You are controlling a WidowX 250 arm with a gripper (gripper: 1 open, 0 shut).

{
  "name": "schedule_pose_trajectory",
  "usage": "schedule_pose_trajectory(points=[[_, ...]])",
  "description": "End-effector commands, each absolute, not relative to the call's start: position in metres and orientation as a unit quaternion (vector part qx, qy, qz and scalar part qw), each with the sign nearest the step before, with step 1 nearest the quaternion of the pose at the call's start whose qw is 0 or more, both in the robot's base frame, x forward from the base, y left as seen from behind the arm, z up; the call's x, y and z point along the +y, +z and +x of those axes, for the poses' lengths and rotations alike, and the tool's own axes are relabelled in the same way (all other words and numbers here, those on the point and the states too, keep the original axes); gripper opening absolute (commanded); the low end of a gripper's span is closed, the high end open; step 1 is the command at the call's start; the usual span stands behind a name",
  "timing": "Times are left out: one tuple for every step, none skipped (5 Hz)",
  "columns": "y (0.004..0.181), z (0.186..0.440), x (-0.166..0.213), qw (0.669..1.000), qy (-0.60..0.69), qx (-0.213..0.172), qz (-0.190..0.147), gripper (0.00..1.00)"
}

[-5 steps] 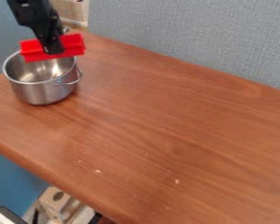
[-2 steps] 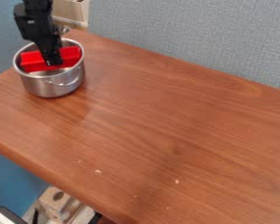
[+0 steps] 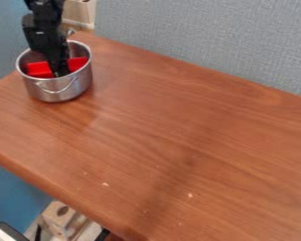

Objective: Put the red object in the metal pot

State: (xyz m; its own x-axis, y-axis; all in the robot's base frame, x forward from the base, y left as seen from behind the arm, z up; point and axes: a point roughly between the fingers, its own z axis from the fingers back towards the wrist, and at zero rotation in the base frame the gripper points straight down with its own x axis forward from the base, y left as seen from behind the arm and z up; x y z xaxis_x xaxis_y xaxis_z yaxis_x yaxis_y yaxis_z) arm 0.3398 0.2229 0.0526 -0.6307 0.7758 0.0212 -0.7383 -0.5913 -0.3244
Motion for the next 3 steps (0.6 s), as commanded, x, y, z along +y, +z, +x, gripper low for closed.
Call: schedule_pose_trajectory(points=[[0.0742, 0.351, 0.231, 0.419, 0.885, -0.187, -0.079, 0.0], [0.0728, 0.3522, 0.2309, 0.418, 0.885, -0.189, -0.079, 0.0], [0.0712, 0.3532, 0.2306, 0.418, 0.885, -0.191, -0.078, 0.0]])
